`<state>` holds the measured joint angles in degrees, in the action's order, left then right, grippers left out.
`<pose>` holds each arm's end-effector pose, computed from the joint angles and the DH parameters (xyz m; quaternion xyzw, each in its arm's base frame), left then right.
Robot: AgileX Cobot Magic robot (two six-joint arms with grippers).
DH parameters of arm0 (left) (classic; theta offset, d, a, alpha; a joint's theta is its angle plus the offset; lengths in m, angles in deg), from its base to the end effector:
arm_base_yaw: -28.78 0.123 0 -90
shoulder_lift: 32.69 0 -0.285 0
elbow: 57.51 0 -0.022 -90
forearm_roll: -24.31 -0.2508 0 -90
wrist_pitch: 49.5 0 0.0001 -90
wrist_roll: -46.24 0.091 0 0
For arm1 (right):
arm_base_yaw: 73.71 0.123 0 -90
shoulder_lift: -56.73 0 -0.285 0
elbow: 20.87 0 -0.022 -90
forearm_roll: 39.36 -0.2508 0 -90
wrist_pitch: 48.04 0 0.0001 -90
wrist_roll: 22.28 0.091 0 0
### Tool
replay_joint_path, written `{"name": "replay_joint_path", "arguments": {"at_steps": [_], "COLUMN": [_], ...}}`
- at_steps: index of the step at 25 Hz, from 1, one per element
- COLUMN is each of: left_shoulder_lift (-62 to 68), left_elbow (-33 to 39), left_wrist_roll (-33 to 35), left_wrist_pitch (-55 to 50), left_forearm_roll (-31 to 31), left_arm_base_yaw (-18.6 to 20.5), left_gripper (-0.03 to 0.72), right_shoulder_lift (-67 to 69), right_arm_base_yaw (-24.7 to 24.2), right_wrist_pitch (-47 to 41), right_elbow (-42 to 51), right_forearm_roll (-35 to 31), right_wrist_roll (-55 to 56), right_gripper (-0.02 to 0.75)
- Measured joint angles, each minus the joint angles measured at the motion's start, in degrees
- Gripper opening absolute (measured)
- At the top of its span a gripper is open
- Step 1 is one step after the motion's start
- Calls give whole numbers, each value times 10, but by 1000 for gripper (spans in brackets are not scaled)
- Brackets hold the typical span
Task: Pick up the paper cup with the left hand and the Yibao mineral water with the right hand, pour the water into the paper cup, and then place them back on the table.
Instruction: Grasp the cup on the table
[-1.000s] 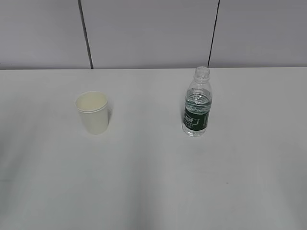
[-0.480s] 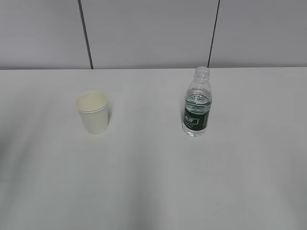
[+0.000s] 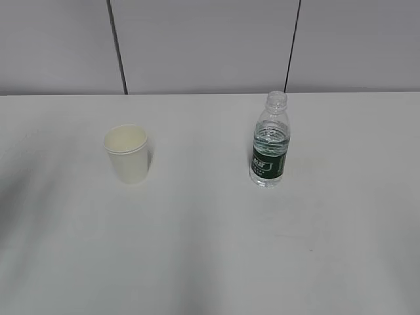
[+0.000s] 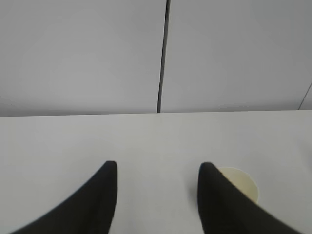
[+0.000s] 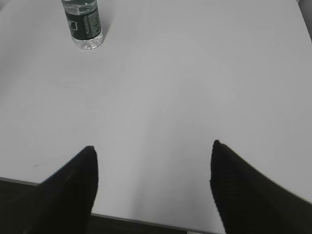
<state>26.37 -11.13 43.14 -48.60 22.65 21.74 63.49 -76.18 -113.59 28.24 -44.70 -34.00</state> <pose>0.1877 -0.0232 0.2989 0.0388 0.7900 -0.0454 0.6103 -0.0100 0.0082 0.2682 -0.0742 0.8681 -0.0143 0.4907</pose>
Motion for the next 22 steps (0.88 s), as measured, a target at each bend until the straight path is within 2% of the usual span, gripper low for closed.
{"name": "replay_joint_path", "arguments": {"at_steps": [6,10,14,22], "left_shoulder_lift": [46,60,65,100], "left_elbow": [39,87,105,105], "left_wrist_roll": [0,-1,-9,-11], "left_wrist_pitch": [73,137,171,172], "left_forearm_roll": [1,17,24,23], "left_arm_base_yaw": [0,0,-9,-49], "left_gripper": [330,329,324,319], "right_shoulder_lift": [0,0,0,52], "right_arm_base_yaw": [0,0,0,0], "right_wrist_pitch": [19,105,202,417], "right_elbow": [-11,-14,-5,99], "right_forearm_roll": [10,11,6,-28], "right_wrist_roll": [0,0,0,0], "right_gripper": [531,531,531,531]}}
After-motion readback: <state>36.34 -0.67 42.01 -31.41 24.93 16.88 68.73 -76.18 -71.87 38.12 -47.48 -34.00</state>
